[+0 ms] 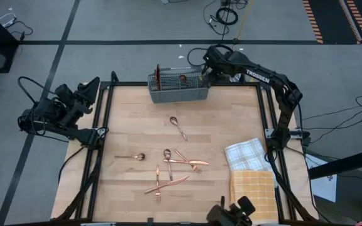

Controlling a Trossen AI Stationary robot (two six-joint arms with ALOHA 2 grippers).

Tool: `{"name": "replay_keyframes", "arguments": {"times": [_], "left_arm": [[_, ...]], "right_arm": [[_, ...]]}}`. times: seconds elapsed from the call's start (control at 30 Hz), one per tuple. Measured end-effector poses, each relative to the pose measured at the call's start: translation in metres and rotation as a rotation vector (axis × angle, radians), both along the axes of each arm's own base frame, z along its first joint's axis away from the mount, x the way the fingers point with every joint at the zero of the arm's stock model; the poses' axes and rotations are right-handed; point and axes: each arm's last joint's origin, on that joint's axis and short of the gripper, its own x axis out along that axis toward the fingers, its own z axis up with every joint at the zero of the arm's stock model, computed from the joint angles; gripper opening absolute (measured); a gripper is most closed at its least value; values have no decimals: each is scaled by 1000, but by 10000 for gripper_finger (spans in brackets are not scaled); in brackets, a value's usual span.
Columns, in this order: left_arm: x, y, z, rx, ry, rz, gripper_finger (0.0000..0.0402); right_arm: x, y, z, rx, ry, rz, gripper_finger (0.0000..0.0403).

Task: Sort silverware
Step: Put the top right bronze fork into the gray silverware rack, then put the top right bronze spoon into the gray silverware rack

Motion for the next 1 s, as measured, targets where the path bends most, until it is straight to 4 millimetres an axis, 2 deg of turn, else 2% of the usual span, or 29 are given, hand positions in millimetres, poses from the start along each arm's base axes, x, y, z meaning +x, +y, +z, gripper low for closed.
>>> {"name": "replay_keyframes", "arguments": {"times": [0.3, 0.47, 0.57, 0.67, 0.8, 1.0], "left_arm": [[0, 0, 0, 1, 6, -1, 114], [0, 0, 0, 0, 6, -1, 114], [0, 0, 0, 8, 13, 5, 114], [0, 0, 0, 34, 37, 24, 114], [2, 0, -2, 53, 70, 35, 114], [7, -1, -8, 37, 127, 4, 114]], "right_arm": [[17, 11, 42, -83, -92, 121, 141], [14, 16, 47, -64, -55, 135, 141], [13, 26, 52, 40, -59, 215, 141], [17, 46, 57, 207, -137, 348, 141], [31, 86, 62, 405, -235, 534, 141], [59, 163, 48, 484, -149, 721, 141]]}}
